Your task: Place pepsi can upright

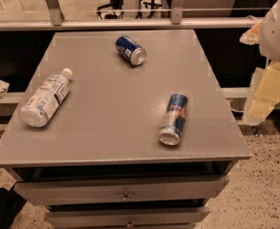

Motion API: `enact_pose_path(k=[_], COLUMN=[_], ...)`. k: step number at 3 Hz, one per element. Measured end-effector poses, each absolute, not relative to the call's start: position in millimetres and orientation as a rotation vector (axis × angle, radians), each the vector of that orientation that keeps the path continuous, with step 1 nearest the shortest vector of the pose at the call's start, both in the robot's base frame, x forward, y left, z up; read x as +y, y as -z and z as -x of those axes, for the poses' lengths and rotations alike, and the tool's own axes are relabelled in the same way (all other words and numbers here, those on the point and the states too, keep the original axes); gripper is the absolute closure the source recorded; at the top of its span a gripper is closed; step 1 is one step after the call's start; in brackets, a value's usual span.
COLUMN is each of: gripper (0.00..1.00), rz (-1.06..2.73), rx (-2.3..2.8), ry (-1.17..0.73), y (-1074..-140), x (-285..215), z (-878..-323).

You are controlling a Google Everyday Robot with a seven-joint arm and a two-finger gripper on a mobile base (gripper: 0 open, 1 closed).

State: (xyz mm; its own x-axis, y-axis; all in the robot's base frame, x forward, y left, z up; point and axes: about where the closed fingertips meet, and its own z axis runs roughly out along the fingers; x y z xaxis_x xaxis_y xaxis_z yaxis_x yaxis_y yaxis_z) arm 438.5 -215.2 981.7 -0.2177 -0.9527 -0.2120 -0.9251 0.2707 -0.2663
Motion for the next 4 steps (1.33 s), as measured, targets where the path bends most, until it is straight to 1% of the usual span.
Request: enact_pose_path(k=[2, 4], gripper=[0.0, 0.0], rz=[1.69, 1.569], rx=[2.219, 2.208], ry=[0.105, -0.006], y=[-976.7, -958.9], x=[-206.0, -141.3], z=[-448.9, -508.3])
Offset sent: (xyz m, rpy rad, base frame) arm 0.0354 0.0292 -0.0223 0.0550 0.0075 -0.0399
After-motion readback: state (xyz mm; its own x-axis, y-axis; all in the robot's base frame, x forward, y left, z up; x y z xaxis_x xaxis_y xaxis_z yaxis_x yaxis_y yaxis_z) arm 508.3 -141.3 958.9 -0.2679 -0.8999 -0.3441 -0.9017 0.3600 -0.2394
